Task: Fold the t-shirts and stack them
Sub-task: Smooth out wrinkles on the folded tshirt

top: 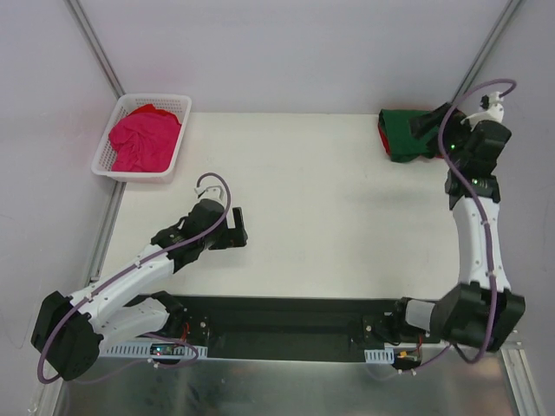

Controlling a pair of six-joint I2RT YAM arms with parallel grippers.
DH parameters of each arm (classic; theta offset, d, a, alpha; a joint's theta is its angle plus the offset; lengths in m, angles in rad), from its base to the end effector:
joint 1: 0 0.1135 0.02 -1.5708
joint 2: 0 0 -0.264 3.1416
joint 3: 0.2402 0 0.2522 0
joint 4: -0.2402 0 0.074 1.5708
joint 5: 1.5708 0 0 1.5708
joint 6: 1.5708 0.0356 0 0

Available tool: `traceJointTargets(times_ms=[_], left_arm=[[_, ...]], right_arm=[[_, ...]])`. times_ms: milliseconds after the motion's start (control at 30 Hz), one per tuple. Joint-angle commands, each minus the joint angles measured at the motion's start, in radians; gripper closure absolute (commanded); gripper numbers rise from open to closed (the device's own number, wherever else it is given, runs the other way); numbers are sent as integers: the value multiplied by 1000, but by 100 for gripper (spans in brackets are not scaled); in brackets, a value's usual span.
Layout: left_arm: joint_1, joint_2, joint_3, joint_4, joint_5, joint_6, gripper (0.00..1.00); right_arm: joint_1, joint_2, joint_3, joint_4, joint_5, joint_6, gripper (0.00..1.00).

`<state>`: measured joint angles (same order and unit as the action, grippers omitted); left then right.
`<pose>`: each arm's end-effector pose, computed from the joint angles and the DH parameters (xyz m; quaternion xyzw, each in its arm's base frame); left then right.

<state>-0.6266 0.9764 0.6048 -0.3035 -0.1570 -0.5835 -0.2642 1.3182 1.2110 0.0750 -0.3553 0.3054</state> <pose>0.1713 -0.1171 0.2310 -0.0146 0.8991 -0.1874 0.3953 0.3037 -0.0693 0.3991 0.0807 0.7131 0.1410 0.6819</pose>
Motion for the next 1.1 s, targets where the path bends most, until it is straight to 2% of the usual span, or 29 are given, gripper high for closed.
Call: traceJointTargets(times_ms=[0,100,333,567,700,867,1067], left_arm=[[7,-24,38,-20,-41,36,1],[8,-30,30,-20,-49,42,1],[7,-45,10,-20,-107,65,1],[7,-45,-8,0,-234,86,1],[7,-82,-52,53,-251,109,1],[7,-149,-100,113,-254,148,1],[7,-140,-111,118,-266,166,1]], right_arm=[[115,-271,-96,-243,220,-227,4],[233,-379,-210,-305,329,-262,4],[397,-540,-409,-362,544,-293,4],[528,-579,-539,-397,594,-258,4],[672,-600,-608,-400,685,-261,4],[782,-588,-633,-415,825,-267,4],[823,-587,-651,-402,888,-270,4]])
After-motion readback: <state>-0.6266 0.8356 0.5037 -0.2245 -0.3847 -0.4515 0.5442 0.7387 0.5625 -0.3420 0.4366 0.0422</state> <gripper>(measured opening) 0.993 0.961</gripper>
